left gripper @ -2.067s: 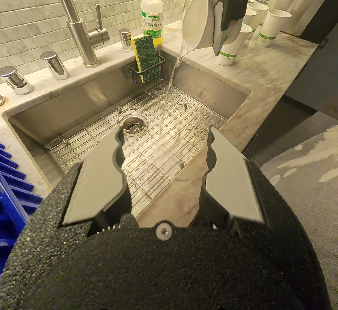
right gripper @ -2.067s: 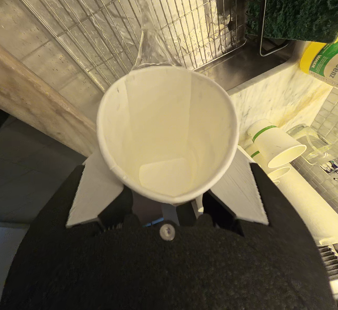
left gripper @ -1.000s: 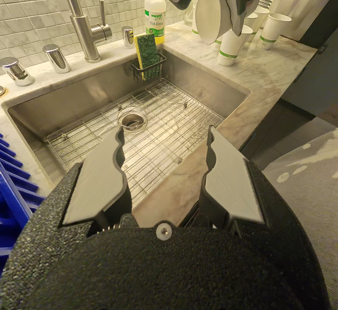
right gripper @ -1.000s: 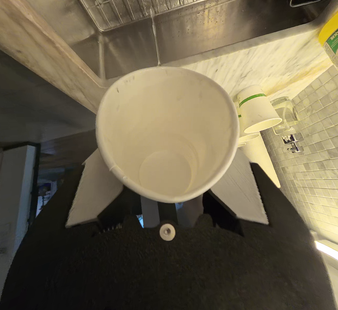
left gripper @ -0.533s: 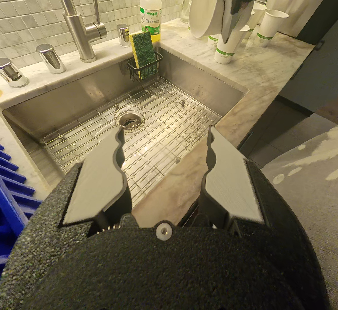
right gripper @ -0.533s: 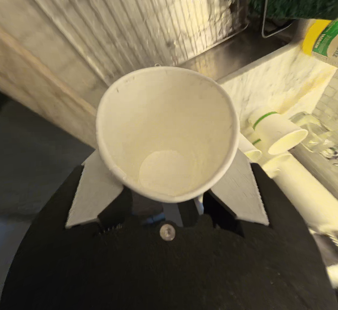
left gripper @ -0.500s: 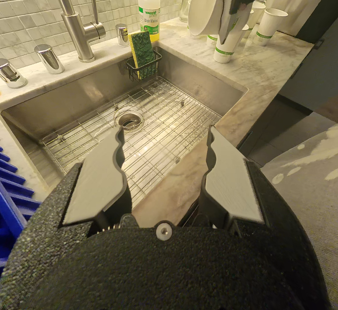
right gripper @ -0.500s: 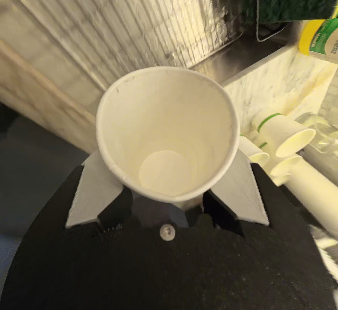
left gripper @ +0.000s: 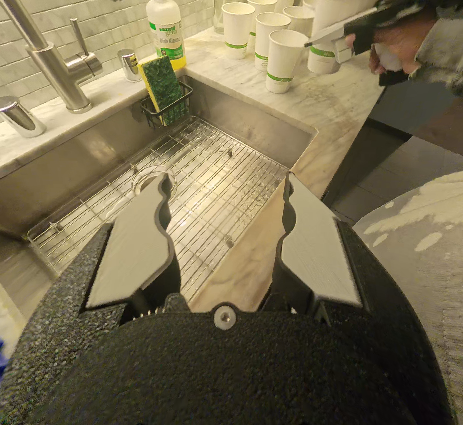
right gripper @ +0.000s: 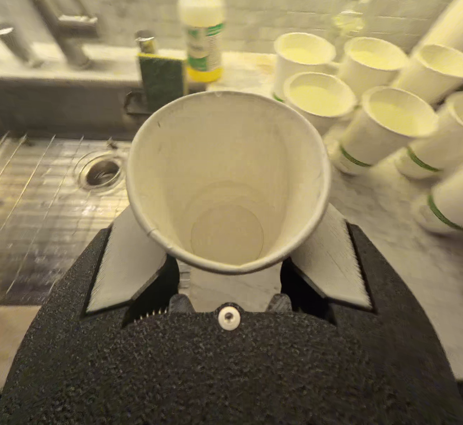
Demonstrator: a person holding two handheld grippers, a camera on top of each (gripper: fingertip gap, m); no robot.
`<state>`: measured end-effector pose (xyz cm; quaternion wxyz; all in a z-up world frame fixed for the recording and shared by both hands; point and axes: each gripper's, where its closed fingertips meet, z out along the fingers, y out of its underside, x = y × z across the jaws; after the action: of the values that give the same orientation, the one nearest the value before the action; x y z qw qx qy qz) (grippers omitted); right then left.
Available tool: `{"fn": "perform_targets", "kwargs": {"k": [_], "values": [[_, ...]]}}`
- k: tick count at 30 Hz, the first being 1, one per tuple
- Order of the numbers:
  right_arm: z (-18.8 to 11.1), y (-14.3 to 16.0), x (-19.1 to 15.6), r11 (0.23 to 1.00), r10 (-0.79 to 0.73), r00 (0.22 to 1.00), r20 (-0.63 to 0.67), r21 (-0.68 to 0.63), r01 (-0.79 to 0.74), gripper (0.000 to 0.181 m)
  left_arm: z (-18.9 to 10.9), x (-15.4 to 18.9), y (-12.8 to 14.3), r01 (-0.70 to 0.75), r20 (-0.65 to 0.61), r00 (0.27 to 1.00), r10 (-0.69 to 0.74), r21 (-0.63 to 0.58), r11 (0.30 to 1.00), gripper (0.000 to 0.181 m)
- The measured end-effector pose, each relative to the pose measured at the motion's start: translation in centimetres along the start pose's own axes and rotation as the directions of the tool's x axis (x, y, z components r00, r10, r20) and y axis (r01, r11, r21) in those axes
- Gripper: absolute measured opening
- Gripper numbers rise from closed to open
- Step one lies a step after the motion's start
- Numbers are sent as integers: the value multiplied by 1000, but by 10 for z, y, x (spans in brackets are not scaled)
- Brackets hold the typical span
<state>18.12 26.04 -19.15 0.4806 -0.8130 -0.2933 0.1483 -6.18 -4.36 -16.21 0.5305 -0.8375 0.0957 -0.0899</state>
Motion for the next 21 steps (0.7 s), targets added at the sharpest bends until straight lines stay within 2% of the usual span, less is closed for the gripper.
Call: {"fn": "perform_targets", "kwargs": {"k": [2, 5, 8, 11, 14, 16, 19, 21], "values": [[-6, 13, 41, 997, 68, 995, -73, 46, -65, 99, 9, 7, -9, 6, -5, 1000, -6, 9, 1000, 90], [-3, 30, 88, 993, 103, 989, -102, 71, -96, 100, 23, 18, -22, 16, -6, 1000, -16, 19, 1000, 90], [13, 38, 117, 993, 96, 990, -99, 72, -89, 100, 38, 27, -32, 12, 6, 1000, -12, 15, 1000, 90], [36, 32, 133, 993, 87, 993, -82, 87, -80, 100, 52, 36, -39, 7, 28, 1000, -7, 5, 1000, 89], [48, 9, 146, 986, 90, 993, -82, 145, -77, 100, 65, 45, -47, 11, 52, 999, -11, -5, 1000, 89], [45, -20, 146, 970, 90, 995, -51, 230, -76, 99, 72, 50, -52, 15, 69, 998, -15, -4, 1000, 89], [36, -66, 124, 940, 69, 996, 60, 330, -85, 100, 81, 57, -55, 27, 96, 995, -26, -4, 1000, 89], [35, -84, 103, 935, 8, 993, 117, 350, -49, 100, 87, 61, -55, 39, 110, 993, -38, -4, 999, 89]]}}
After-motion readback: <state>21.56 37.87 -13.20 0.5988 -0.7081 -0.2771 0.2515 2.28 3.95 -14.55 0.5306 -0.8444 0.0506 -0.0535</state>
